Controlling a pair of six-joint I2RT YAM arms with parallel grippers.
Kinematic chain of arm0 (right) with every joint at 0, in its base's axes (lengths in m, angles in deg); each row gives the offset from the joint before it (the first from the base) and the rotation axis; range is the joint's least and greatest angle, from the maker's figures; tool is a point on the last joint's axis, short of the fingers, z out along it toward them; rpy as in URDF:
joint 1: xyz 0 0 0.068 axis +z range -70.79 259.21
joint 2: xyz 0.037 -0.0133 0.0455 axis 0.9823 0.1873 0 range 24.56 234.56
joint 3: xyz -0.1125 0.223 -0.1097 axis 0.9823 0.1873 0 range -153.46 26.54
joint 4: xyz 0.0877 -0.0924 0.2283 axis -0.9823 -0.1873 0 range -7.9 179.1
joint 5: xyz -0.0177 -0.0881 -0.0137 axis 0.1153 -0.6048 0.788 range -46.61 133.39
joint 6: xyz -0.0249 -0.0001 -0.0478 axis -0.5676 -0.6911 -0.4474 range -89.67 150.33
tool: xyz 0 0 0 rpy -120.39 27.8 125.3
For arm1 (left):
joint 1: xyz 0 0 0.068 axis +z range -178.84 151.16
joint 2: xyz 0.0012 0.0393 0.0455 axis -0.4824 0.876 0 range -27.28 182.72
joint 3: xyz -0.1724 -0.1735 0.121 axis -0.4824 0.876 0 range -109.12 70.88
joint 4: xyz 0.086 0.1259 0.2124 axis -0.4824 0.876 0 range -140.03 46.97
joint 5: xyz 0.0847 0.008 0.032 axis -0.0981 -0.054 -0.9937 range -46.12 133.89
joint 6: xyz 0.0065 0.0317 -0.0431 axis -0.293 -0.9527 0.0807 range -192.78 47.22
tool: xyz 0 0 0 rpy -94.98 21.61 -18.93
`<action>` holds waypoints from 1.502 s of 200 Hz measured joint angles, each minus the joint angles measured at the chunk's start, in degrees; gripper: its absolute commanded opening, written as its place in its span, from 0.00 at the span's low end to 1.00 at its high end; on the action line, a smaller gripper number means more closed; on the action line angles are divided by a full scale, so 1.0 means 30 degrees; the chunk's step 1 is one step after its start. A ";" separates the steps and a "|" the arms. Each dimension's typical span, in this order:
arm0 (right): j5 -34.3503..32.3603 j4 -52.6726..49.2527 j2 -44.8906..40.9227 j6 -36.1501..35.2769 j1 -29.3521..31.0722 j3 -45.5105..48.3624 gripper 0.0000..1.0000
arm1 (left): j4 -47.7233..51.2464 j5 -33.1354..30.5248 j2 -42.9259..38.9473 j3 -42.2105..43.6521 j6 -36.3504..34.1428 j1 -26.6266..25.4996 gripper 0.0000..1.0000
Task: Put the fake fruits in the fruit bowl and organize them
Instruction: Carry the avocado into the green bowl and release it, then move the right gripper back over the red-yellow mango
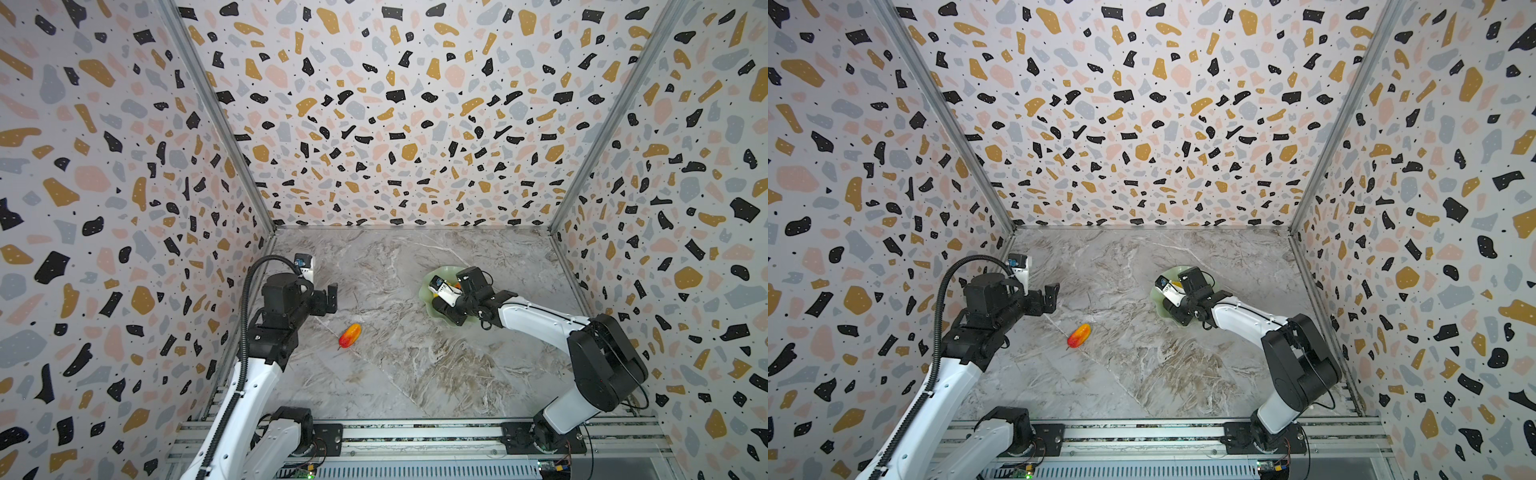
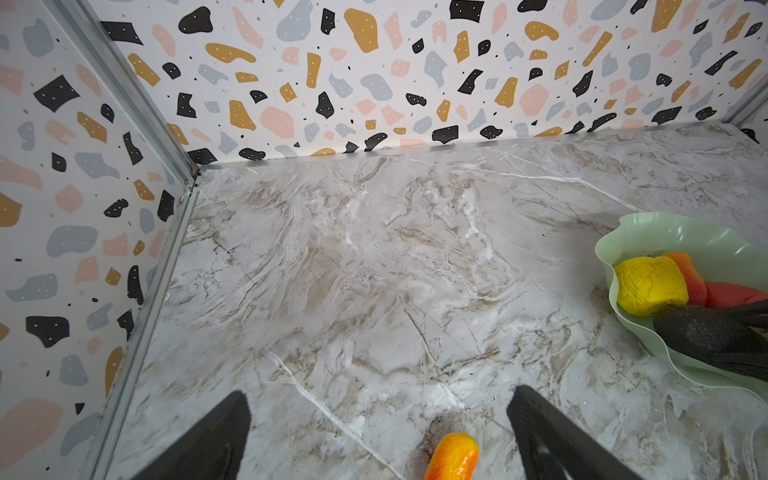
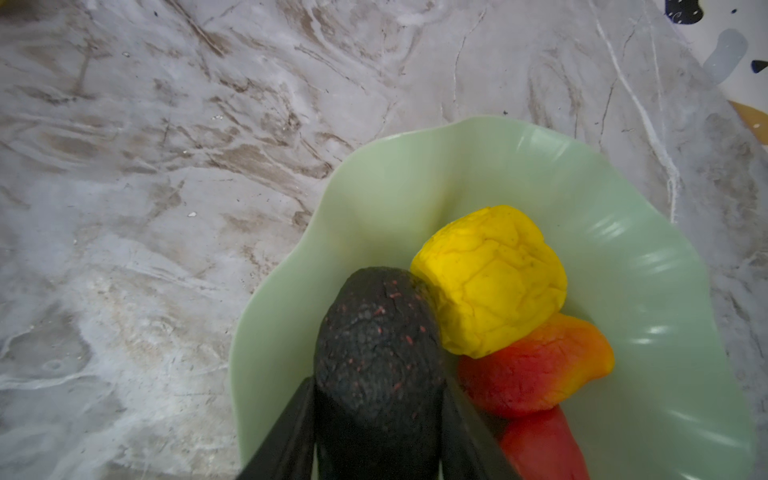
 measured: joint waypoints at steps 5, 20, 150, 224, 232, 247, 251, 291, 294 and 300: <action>-0.0087 0.0015 0.0102 -0.0007 0.0000 -0.0058 0.29 | 0.0000 0.0000 0.0015 0.0000 0.0000 0.0000 1.00; -0.0335 0.0058 0.0539 -0.0044 0.0000 -0.0350 0.30 | 0.0000 0.0000 0.0022 0.0000 0.0000 0.0000 1.00; -0.2149 0.0124 0.0452 -0.0554 0.0095 -0.1617 0.76 | 0.0000 0.0000 0.0029 0.0000 0.0000 0.0000 1.00; 0.0372 -0.0474 -0.1676 -0.2149 0.3512 -0.4233 0.99 | 0.0000 0.0000 0.0044 0.0000 0.0000 0.0000 1.00; 0.1137 -0.0423 -0.1443 -0.2608 0.4044 -0.4328 0.99 | 0.0000 0.0000 0.0022 0.0000 0.0000 0.0000 1.00; 0.2273 -0.0342 -0.0576 -0.3636 0.4969 -0.4575 0.99 | 0.0000 0.0000 -0.0029 0.0000 0.0000 0.0000 0.99; 0.2565 -0.0350 -0.0262 -0.3956 0.5209 -0.4677 0.99 | 0.0000 0.0000 -0.0044 0.0000 0.0000 0.0000 1.00; 0.4568 -0.1020 0.3810 -0.7096 0.6761 -0.6360 0.99 | 0.0000 0.0000 -0.0087 0.0000 0.0000 0.0000 0.99; 0.4656 -0.1122 0.4167 -0.7373 0.6834 -0.6630 0.99 | 0.0000 0.0000 -0.0095 0.0000 0.0000 0.0000 1.00; 0.4801 -0.1348 0.4911 -0.7694 0.6943 -0.7249 0.99 | 0.0000 0.0000 -0.0124 0.0000 0.0000 0.0000 1.00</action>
